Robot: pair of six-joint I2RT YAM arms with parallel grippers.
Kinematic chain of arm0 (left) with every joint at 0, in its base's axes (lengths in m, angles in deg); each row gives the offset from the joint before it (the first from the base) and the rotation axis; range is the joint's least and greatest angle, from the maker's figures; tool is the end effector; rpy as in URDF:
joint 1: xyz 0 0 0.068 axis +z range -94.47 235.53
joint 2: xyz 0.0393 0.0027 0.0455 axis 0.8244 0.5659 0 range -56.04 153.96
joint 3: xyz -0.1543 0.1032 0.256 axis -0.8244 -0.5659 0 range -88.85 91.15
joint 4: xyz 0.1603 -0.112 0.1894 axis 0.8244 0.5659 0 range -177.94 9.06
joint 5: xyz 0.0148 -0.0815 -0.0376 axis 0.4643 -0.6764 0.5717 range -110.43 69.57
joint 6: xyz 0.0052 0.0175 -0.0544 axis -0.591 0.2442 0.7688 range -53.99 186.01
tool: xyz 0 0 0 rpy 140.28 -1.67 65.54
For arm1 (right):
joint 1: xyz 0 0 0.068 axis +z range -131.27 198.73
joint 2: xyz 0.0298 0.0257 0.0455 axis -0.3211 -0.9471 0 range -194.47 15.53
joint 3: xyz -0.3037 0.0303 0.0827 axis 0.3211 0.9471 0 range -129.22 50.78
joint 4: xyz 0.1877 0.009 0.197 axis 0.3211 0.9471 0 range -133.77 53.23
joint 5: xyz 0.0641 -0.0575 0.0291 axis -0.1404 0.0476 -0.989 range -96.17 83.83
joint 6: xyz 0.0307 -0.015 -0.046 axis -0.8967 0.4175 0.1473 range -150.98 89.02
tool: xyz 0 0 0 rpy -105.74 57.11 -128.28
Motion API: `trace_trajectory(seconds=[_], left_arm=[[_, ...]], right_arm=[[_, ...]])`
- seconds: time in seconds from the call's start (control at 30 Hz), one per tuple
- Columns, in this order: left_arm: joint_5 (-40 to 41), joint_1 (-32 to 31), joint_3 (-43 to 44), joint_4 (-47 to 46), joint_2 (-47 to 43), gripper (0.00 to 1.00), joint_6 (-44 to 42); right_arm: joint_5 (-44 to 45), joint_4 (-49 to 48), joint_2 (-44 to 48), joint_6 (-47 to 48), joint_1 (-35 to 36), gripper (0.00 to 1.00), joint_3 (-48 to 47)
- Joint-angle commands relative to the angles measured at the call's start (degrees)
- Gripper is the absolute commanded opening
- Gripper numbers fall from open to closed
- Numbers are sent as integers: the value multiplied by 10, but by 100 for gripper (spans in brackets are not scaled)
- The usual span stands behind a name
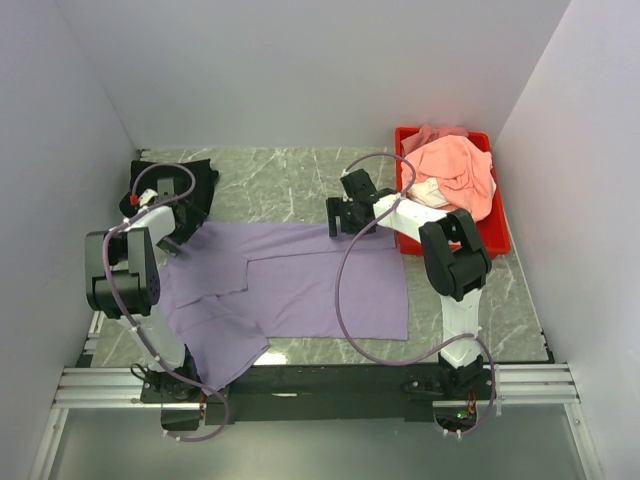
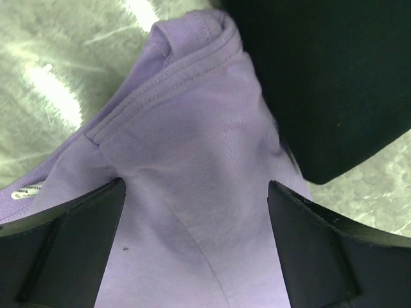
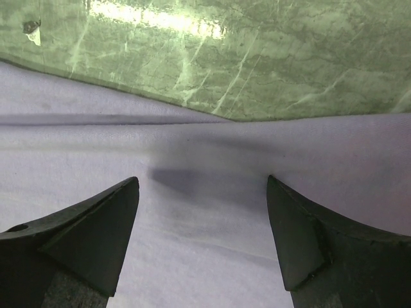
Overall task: Fold and stack the t-shirts
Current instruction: Fold the tshirt
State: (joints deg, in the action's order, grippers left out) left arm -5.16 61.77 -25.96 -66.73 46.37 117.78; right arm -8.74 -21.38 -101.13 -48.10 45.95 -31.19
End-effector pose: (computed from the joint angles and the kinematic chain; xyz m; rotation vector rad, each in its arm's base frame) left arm 0.3743 0.0517 0.1992 -1.3250 2.2043 0.0579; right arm 0.4134 0.2147 0.1965 -0.2464 2.5932 0.3446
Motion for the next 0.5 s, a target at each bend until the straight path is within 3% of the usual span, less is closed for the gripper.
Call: trace_trajectory(seconds=[0.0, 0.23, 0.47], left_arm=[[-6, 9, -7, -4, 37, 99, -18], [-26, 9, -51, -22, 19, 99, -22], [-10, 9, -20, 1, 10, 99, -38]], right_arm=[[7, 6, 13, -14, -1, 87, 13], [20, 9, 25, -20, -3, 87, 41], [25, 23, 35, -9, -5, 87, 24]])
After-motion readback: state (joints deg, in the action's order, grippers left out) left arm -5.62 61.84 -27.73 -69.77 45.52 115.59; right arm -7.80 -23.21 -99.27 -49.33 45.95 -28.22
